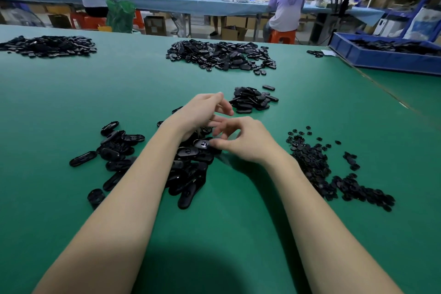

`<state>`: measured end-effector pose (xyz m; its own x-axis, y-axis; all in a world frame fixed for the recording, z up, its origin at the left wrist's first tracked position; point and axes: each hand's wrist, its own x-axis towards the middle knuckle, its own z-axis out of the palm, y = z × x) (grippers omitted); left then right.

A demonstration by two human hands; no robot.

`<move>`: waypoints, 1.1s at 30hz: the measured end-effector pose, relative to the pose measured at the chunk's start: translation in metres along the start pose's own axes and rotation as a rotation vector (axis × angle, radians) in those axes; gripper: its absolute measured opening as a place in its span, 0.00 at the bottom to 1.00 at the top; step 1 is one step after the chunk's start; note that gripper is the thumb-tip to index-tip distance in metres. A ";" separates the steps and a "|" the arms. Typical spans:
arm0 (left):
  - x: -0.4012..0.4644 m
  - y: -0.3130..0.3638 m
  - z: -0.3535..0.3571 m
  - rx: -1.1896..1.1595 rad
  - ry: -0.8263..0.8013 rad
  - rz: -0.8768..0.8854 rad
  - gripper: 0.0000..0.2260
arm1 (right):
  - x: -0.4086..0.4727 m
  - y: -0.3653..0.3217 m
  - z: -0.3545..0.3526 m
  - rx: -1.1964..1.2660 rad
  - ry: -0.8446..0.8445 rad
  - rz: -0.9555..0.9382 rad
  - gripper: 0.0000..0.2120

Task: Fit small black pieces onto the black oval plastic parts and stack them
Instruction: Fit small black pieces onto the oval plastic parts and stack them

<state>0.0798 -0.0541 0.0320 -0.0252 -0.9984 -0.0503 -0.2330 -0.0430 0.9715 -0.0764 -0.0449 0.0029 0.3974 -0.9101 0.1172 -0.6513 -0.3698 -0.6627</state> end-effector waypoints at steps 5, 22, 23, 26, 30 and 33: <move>0.000 -0.002 -0.001 -0.002 -0.027 -0.025 0.18 | 0.001 -0.001 0.008 -0.052 -0.019 -0.043 0.06; -0.002 -0.001 0.002 0.174 -0.104 0.019 0.11 | -0.005 0.016 -0.031 0.400 -0.030 0.112 0.03; -0.003 -0.001 0.002 0.183 -0.112 0.023 0.10 | -0.006 0.017 -0.033 0.393 -0.015 0.121 0.02; -0.005 0.001 0.007 0.143 -0.150 0.037 0.06 | -0.006 0.020 -0.038 0.428 0.045 0.145 0.03; -0.004 0.000 0.014 0.052 -0.108 0.063 0.04 | -0.008 0.021 -0.045 0.556 0.096 0.132 0.03; -0.006 0.000 0.019 -0.035 -0.129 0.067 0.06 | -0.008 0.023 -0.051 0.599 0.126 0.139 0.05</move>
<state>0.0616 -0.0480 0.0284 -0.1649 -0.9862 -0.0119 -0.1927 0.0204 0.9810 -0.1273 -0.0551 0.0244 0.2319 -0.9707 0.0625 -0.2018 -0.1109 -0.9731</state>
